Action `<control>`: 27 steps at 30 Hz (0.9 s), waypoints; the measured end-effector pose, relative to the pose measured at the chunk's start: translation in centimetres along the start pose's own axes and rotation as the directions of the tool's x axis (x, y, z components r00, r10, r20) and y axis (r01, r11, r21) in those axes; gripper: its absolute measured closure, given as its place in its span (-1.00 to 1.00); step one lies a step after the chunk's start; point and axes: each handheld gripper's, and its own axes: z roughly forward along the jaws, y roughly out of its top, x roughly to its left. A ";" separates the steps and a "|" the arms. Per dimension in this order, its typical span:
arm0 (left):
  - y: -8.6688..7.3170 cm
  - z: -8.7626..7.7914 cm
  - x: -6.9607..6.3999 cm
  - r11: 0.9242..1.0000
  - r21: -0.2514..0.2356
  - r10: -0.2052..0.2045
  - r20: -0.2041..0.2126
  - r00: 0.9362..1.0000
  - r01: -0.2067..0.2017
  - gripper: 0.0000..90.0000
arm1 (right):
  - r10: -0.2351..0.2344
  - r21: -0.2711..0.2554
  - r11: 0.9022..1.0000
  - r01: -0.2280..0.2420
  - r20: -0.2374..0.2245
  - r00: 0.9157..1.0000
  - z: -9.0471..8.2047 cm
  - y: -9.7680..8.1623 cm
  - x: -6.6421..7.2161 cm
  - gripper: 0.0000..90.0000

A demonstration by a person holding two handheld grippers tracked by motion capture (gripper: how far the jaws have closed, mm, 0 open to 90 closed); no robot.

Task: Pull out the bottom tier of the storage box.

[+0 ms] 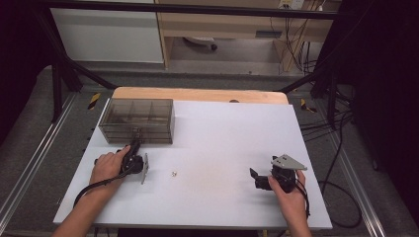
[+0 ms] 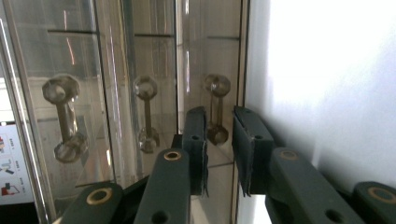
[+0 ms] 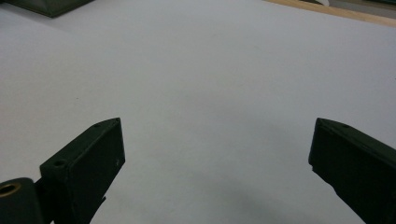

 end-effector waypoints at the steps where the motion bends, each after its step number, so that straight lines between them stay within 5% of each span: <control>1: 0.1 0.0 0.0 1.000 -0.001 0.005 -0.003 1.000 -0.005 0.68 | -0.001 0.000 1.000 0.001 0.000 1.000 0.0 0.0 0.0 -0.91; 27: 0.4 -0.5 -0.2 1.000 0.014 0.019 -0.016 1.000 -0.018 0.78 | -0.004 0.003 1.000 0.004 0.001 1.000 0.0 0.0 -0.1 -0.91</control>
